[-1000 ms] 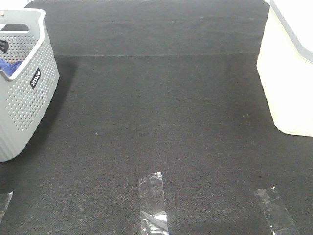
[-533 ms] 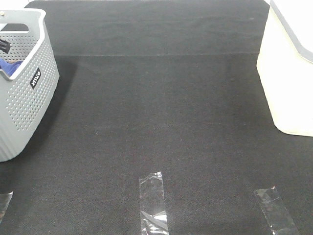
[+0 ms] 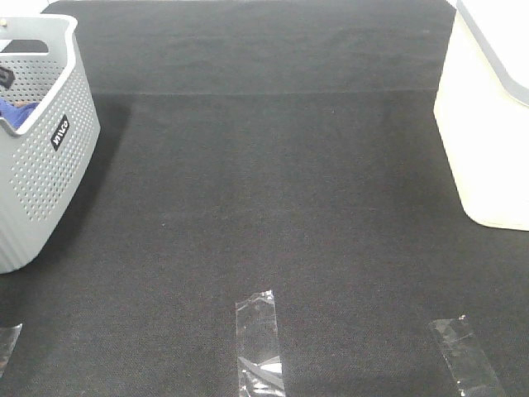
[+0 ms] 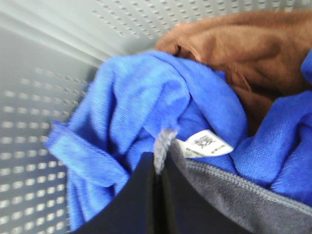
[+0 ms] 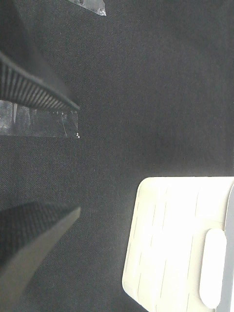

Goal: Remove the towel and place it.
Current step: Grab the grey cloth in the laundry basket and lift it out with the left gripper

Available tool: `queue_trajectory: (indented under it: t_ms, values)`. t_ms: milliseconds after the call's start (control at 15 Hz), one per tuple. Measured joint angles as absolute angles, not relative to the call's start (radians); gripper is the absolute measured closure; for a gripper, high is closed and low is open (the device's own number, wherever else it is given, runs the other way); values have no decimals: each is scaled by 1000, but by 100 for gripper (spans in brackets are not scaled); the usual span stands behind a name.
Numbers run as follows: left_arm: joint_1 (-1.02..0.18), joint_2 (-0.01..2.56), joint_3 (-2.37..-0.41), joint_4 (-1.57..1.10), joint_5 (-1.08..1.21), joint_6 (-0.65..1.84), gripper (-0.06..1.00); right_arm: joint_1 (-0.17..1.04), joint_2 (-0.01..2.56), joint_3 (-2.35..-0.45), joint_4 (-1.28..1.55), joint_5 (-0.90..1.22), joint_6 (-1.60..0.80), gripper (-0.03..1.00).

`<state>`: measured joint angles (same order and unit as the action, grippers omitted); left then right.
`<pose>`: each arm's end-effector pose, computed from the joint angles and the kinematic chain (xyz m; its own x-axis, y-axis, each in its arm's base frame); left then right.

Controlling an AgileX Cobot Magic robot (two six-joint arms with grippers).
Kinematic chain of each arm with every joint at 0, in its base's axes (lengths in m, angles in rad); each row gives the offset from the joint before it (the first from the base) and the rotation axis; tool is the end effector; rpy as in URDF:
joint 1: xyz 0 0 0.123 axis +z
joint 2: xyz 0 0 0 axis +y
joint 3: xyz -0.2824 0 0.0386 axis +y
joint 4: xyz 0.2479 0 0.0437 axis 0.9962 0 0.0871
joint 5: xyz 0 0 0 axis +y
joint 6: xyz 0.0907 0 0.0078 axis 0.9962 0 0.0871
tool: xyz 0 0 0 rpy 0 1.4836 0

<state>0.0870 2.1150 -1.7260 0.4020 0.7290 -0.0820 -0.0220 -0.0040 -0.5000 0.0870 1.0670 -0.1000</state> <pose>0.4695 0.0648 0.2175 -0.8623 0.1411 -0.4864 -0.0349 0.9416 0.3349 -0.0057 0.0071 0.2769 -0.4531 -0.0478 -0.8902 -0.0721 0.9973 -0.0168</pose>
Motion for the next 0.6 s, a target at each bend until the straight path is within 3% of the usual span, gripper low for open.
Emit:
queue_trajectory:
  t_ms: [600]
  values:
    - [40, 1823, -1726, 216, 708, 43, 94, -22, -4, -500, 87, 1067, -100, 43]
